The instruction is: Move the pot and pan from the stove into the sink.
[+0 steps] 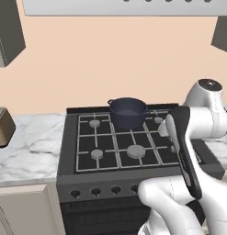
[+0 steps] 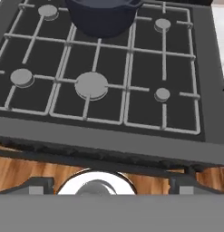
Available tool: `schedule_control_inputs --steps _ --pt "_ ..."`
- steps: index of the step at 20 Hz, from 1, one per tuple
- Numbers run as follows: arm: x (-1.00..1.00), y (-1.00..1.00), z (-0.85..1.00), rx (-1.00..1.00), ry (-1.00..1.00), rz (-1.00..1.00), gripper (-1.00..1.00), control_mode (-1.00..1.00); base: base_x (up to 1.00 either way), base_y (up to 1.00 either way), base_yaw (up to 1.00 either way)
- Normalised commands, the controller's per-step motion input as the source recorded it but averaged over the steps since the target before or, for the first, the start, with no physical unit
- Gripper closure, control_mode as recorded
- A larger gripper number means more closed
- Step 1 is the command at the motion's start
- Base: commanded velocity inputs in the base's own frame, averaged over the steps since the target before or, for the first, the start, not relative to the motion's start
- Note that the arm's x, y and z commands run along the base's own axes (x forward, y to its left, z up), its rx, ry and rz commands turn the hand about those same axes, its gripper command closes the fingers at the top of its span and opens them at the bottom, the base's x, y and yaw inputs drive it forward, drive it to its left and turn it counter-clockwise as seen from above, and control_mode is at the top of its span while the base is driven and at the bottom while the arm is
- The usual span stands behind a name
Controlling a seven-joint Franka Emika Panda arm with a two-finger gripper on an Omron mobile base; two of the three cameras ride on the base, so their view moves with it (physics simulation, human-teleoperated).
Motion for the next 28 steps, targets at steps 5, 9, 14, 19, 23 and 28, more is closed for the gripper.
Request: schedule_control_inputs --steps 5,9,14,19,23,28 --pt "0.01 -0.41 0.33 0.23 -0.1 -0.19 -1.0 -1.0 0.0 0.0 0.0" --pt "0.36 -0.06 0.23 0.19 -0.14 -0.19 -1.0 -1.0 0.0 0.0 0.0" --pt "0.51 0.07 0.08 0.16 -0.14 -0.26 -1.0 -1.0 0.0 0.0 0.0" --pt "0.51 0.18 0.0 0.15 -0.1 -0.29 -1.0 -1.0 0.0 0.0 0.0" --pt "0.51 0.28 -0.02 0.12 -0.05 -0.29 -1.0 -1.0 0.0 0.0 0.0" --pt "0.62 0.45 -0.08 0.06 0.0 -0.25 -1.0 -1.0 0.0 0.0 0.0"
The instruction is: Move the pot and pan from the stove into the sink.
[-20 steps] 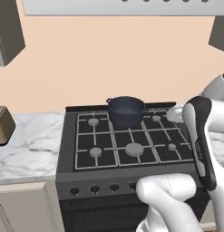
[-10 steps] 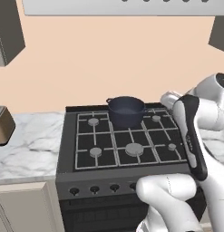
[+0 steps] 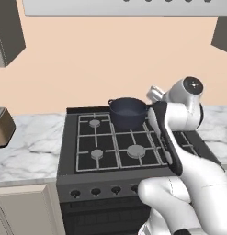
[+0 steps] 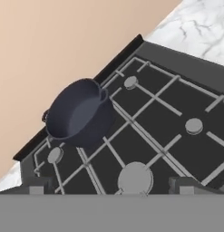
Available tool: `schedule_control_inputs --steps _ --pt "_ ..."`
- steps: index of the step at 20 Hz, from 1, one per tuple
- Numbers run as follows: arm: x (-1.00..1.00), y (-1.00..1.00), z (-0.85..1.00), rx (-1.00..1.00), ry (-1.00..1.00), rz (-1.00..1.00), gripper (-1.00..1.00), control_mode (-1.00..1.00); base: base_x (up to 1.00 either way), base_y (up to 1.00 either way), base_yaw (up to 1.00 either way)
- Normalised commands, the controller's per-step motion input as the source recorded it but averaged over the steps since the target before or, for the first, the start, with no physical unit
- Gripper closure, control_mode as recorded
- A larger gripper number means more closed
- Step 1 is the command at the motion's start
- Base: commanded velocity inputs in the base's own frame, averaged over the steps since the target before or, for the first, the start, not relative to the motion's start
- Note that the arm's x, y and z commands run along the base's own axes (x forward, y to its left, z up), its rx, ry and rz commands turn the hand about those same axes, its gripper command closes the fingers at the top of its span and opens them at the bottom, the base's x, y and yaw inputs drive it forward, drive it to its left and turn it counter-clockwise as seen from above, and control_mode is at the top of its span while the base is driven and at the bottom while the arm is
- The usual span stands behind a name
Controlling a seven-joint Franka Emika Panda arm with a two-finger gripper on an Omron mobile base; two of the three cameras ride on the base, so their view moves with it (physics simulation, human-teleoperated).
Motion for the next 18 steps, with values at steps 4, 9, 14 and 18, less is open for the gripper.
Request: schedule_control_inputs --steps 4,9,14,18 --pt "0.52 0.3 -0.07 0.02 0.07 -0.12 -1.0 -1.0 0.0 0.0 0.0" --pt "0.16 -0.11 0.0 0.12 0.14 0.0 -1.0 -1.0 0.0 0.0 0.0" --pt "0.08 -0.11 -0.01 0.11 0.08 0.0 -1.0 -1.0 0.0 0.0 0.0" --pt "0.36 0.12 -0.18 0.0 0.07 -0.04 -1.0 -1.0 0.0 0.0 0.0"
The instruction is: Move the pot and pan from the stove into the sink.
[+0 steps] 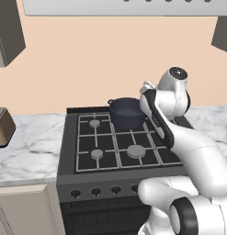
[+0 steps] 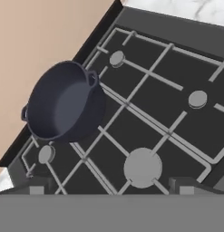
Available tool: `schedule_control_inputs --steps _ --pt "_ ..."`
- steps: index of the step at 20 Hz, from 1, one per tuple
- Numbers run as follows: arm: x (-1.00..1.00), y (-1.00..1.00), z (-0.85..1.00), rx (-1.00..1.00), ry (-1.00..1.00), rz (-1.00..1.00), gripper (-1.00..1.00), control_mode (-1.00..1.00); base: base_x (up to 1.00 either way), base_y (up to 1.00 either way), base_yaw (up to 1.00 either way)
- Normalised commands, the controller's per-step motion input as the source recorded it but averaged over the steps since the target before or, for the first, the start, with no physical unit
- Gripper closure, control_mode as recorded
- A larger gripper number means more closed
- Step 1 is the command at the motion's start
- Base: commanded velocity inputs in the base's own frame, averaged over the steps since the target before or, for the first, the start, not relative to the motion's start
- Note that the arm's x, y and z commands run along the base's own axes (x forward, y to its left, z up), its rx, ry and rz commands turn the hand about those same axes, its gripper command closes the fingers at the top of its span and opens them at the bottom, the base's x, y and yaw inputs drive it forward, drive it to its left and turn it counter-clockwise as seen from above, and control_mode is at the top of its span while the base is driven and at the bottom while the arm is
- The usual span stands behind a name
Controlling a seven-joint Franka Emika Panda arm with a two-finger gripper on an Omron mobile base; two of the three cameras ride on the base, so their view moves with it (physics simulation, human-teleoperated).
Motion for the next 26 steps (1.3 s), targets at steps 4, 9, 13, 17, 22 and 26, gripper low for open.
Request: schedule_control_inputs --steps 4,9,13,17,22,26 --pt "0.47 0.11 -0.41 -0.01 0.17 -0.04 -1.0 -1.0 0.0 0.0 0.0" --pt "0.54 0.03 -0.41 -0.01 0.22 -0.03 -1.0 -1.0 0.0 0.0 0.0" --pt "0.59 0.01 -0.37 0.0 0.17 -0.03 -1.0 -1.0 0.0 0.0 0.0" --pt "0.67 0.02 -0.3 0.0 0.09 -0.03 -1.0 -1.0 0.0 0.0 0.0" --pt "0.59 0.01 -0.32 -0.01 0.05 -0.04 -1.0 -1.0 0.0 0.0 0.0" --pt "0.54 0.0 -0.35 -0.02 0.05 -0.06 -1.0 -1.0 0.0 0.0 0.0"
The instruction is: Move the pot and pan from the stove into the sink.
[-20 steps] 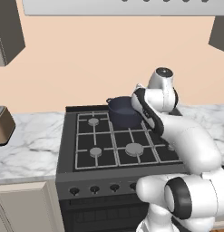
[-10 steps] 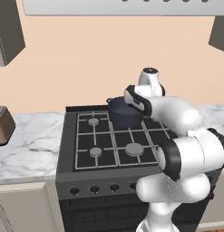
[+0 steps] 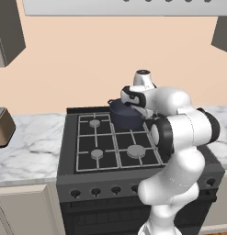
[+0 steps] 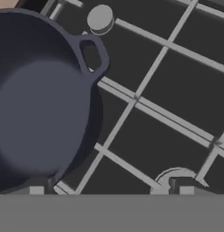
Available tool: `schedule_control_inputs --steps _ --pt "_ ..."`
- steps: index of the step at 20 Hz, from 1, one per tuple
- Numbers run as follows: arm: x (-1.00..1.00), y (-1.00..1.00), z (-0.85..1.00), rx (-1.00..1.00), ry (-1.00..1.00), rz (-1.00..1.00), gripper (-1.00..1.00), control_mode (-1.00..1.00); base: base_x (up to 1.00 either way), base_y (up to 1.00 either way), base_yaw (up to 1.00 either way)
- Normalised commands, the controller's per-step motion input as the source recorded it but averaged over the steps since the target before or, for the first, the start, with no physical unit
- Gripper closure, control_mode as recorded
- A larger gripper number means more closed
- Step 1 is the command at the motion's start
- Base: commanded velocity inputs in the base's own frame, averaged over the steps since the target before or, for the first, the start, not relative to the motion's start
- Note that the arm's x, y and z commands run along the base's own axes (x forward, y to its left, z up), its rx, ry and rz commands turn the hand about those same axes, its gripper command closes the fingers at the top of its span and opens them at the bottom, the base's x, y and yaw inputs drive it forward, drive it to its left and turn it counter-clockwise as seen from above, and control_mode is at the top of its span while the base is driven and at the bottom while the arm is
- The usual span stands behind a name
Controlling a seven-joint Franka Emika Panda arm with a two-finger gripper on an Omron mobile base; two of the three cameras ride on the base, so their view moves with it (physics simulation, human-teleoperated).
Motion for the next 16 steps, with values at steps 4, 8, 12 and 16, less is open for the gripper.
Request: schedule_control_inputs --steps 4,8,12,16 --pt "0.52 0.0 -0.35 -0.04 0.06 -0.06 -1.0 -1.0 0.0 0.0 0.0" --pt "0.43 0.0 -0.38 -0.04 0.08 -0.05 -1.0 -1.0 0.0 0.0 0.0" --pt "0.25 0.0 -0.38 -0.03 0.08 -0.02 -1.0 -1.0 0.0 0.0 0.0" --pt "0.27 0.0 -0.23 0.0 0.02 0.0 -1.0 -1.0 0.0 0.0 0.0"
